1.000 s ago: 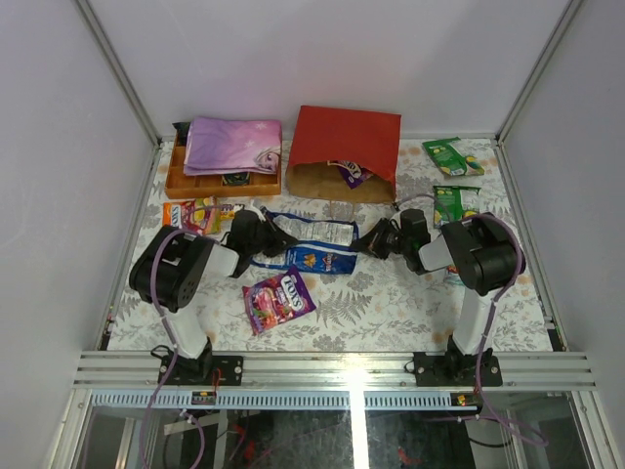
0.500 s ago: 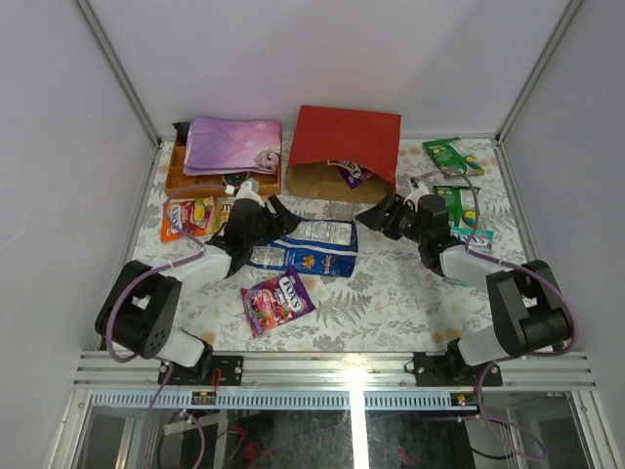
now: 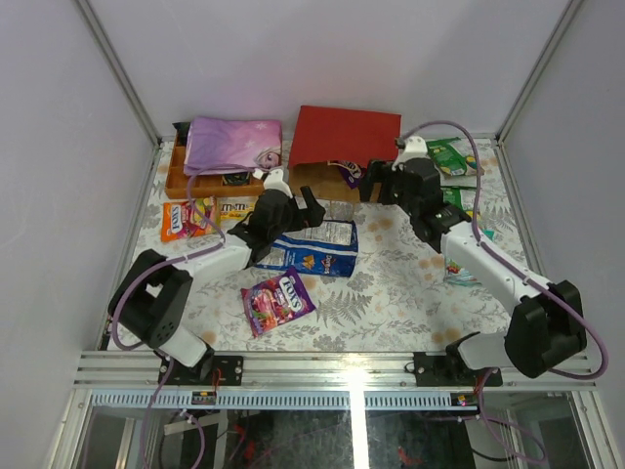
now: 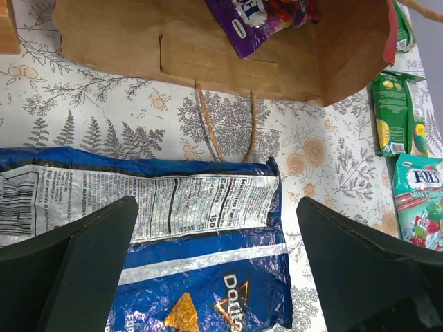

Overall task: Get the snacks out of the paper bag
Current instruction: Take out the snack from the paper bag.

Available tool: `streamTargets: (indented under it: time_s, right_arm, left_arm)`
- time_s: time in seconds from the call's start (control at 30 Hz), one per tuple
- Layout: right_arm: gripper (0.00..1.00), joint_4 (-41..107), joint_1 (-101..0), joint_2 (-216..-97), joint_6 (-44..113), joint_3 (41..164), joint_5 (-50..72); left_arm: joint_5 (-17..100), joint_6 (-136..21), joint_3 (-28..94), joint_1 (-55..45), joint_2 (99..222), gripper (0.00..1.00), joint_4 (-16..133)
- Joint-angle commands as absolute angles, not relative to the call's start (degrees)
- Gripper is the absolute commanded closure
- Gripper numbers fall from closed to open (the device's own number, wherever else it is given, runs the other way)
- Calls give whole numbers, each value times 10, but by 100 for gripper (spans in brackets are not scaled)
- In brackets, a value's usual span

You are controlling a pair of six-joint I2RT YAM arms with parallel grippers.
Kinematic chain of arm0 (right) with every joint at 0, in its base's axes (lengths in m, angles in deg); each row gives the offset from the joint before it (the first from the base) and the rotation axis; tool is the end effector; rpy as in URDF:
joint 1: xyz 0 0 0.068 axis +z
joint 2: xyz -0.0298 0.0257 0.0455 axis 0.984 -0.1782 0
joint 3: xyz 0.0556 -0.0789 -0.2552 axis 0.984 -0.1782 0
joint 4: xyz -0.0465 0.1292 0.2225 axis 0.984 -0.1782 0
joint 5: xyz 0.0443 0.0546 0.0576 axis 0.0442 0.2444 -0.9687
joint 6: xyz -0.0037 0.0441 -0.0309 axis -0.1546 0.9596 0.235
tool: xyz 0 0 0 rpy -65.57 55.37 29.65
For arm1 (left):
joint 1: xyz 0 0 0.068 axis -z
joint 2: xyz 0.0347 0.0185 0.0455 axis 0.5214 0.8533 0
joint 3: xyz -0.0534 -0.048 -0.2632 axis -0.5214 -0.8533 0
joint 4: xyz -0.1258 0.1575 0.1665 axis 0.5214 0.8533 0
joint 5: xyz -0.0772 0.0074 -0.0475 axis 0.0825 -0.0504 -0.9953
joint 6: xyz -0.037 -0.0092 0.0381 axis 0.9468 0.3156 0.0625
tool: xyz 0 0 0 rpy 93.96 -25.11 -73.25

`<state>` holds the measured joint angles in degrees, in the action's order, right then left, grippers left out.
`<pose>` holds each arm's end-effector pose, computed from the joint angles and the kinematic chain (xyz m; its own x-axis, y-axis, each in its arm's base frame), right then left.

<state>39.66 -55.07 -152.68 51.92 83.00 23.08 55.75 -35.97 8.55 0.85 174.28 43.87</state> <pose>0.2904 0.1305 0.3076 -0.3687 0.2857 -0.8845 -0.2184 0.8983 0.3812 0.2883 -0.1778 0.2182 -0.5344 -0.3049 -0.7883 0.1888 0.8660 -0.4630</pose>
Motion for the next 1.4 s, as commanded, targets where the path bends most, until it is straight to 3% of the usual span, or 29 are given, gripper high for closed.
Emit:
streamTargets:
  time_s: [0.0,0.2,0.4,0.57,0.63,0.7,0.83,1.0,1.37]
  right_arm:
    - [9,346,-529,-1574,284,930,214]
    - [13,265,-524,-1688,115,1089,153]
    - [16,142,-513,-1784,48,1241,109]
    - [22,117,-511,-1829,33,1297,109]
    - [32,103,-512,-1850,35,1329,113]
    - [48,87,-512,-1873,41,1365,114]
    - [98,61,-510,-1908,53,1429,121]
    - [100,81,-511,-1897,71,1449,109]
    - [100,114,-510,-1911,148,1510,145]
  left_arm:
    - [555,-380,112,11,1766,0,425]
    - [521,-370,117,12,1775,0,417]
    - [518,-368,107,11,1785,0,402]
    - [500,-352,111,12,1815,0,374]
    - [490,-336,116,12,1831,0,356]
    - [481,-323,127,13,1850,0,338]
    - [472,-323,179,19,1893,0,323]
    - [475,-325,207,32,1940,0,232]
    - [568,-151,256,49,2056,0,103]
